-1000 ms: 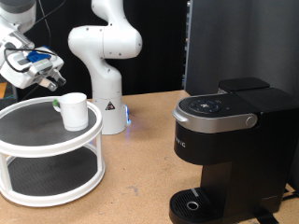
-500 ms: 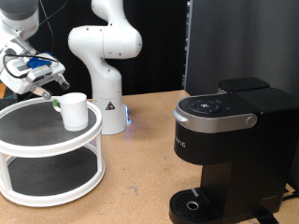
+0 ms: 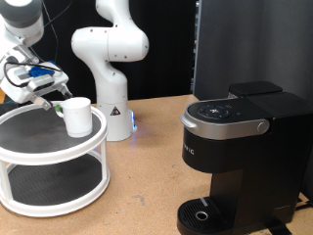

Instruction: Make a cup of coffee with the keurig machine

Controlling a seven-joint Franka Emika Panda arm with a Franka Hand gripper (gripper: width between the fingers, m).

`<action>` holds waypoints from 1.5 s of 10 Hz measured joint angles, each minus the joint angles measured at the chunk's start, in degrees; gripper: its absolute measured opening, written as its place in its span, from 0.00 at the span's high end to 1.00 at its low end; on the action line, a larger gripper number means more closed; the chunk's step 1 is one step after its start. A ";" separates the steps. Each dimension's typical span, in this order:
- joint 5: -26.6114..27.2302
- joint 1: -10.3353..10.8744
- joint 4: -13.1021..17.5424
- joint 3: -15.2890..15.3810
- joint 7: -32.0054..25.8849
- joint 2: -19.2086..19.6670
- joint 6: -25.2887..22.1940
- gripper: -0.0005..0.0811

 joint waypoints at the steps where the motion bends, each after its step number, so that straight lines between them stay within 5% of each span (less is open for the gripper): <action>1: 0.00 0.00 -0.25 -0.27 -0.88 0.53 0.70 0.01; 13: 3.70 1.07 -0.53 -0.61 -2.80 4.26 2.14 0.02; 14: 3.70 1.07 -0.53 -0.59 -2.79 4.26 2.11 0.25; 15: 3.70 1.07 -0.53 -0.58 -2.75 4.27 2.05 0.25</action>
